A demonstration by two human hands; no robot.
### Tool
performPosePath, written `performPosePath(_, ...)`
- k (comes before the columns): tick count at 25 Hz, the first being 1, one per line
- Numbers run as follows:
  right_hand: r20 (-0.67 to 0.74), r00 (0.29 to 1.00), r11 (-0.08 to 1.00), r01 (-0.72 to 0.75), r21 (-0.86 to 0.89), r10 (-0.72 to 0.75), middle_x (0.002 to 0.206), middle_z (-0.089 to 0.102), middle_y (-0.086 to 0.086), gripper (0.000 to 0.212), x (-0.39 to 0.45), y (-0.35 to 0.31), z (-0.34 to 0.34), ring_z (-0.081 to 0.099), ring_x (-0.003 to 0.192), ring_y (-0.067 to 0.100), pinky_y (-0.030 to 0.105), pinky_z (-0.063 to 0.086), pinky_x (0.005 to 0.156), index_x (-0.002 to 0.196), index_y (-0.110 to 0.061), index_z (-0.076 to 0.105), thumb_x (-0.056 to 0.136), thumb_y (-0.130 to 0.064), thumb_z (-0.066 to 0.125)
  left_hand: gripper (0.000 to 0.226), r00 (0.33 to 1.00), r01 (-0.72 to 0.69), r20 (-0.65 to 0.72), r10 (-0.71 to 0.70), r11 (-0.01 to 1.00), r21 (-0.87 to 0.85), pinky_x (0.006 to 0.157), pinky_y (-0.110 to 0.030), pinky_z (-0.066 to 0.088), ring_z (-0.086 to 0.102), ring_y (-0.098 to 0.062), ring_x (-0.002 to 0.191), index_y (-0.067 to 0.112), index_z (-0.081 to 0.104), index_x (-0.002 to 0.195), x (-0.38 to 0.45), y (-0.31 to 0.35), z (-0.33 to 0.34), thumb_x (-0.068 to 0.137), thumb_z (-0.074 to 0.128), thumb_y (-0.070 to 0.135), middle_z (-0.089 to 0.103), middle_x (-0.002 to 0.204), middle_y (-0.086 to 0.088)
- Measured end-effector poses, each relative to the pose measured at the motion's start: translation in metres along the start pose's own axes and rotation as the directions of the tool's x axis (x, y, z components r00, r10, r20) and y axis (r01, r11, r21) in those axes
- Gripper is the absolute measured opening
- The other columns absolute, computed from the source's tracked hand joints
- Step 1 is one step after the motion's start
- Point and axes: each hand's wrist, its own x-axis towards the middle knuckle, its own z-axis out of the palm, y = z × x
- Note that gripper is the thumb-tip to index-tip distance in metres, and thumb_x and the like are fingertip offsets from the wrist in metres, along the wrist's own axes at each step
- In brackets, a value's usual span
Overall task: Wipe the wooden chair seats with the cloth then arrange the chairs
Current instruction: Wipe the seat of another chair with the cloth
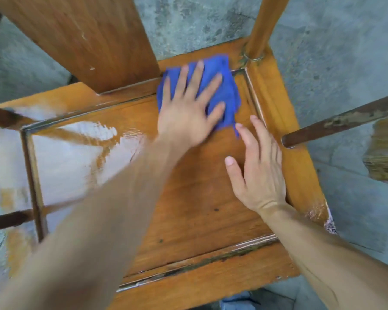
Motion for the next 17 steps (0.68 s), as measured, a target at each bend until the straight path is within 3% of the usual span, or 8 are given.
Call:
performPosePath(4,0.035,0.999,0.998,0.007,-0.058,-0.005,0.160,0.032,0.010,0.057,0.002,0.003,0.003,0.033,0.145,0.030,0.050,0.023,0.119,0.149,-0.018,0.039,0.097,-0.040,0.042,0.058,0.983,0.106,0.162,-0.088,0.989,-0.107,0.120,-0.056,0.011,0.020,-0.029,0.151,0.036,0.014,0.158,0.112,0.006,-0.014,0.103,0.024,0.052,0.021,0.166,-0.004)
performPosePath(5,0.044,0.999,0.997,0.015,-0.072,-0.011,0.159,0.035,0.007,0.055,0.002,0.003,0.004,0.032,0.146,0.029,0.050,0.022,0.120,0.147,-0.020,0.043,0.097,-0.041,0.040,0.057,0.975,0.107,0.208,-0.079,0.986,-0.128,0.119,-0.057,0.012,0.019,-0.029,0.151,0.035,0.012,0.158,0.112,0.005,-0.016,0.104,0.023,0.049,0.020,0.166,-0.004)
performPosePath(7,0.032,0.999,0.996,0.018,-0.090,-0.016,0.158,0.037,0.006,0.053,0.003,0.004,0.005,0.034,0.146,0.029,0.050,0.022,0.120,0.145,-0.020,0.047,0.097,-0.041,0.040,0.056,0.984,0.031,0.176,-0.011,0.993,-0.116,0.121,-0.056,0.008,0.011,-0.026,0.154,0.033,0.011,0.159,0.087,0.003,-0.017,0.105,0.023,0.041,0.012,0.168,-0.001)
performPosePath(11,0.028,0.999,0.999,-0.017,-0.052,0.018,0.164,0.022,0.010,0.063,0.003,0.004,0.001,0.032,0.145,0.028,0.047,0.026,0.118,0.153,-0.016,0.030,0.097,-0.041,0.045,0.060,0.987,-0.136,0.068,0.142,0.986,-0.093,0.120,-0.052,0.019,0.015,-0.024,0.154,0.035,0.023,0.157,-0.057,-0.013,-0.008,0.098,0.029,0.042,0.017,0.168,0.006)
performPosePath(15,0.072,0.997,1.000,-0.024,-0.010,0.024,0.160,0.033,0.006,0.058,0.002,0.002,-0.003,0.033,0.145,0.026,0.045,0.022,0.121,0.152,-0.019,0.033,0.100,-0.043,0.037,0.058,0.988,0.092,0.131,-0.085,0.994,-0.053,0.119,-0.051,0.022,0.014,-0.025,0.155,0.039,0.022,0.157,-0.272,-0.048,-0.014,0.100,0.031,0.047,0.013,0.168,0.006)
performPosePath(17,0.084,0.996,0.999,-0.035,-0.014,0.036,0.156,0.040,0.004,0.055,0.002,0.000,-0.004,0.034,0.146,0.025,0.044,0.022,0.121,0.150,-0.020,0.037,0.100,-0.043,0.035,0.054,0.968,0.096,0.232,-0.092,0.995,-0.006,0.115,-0.054,0.026,0.023,-0.030,0.152,0.037,0.033,0.153,-0.366,-0.042,-0.015,0.101,0.027,0.049,0.014,0.168,0.005)
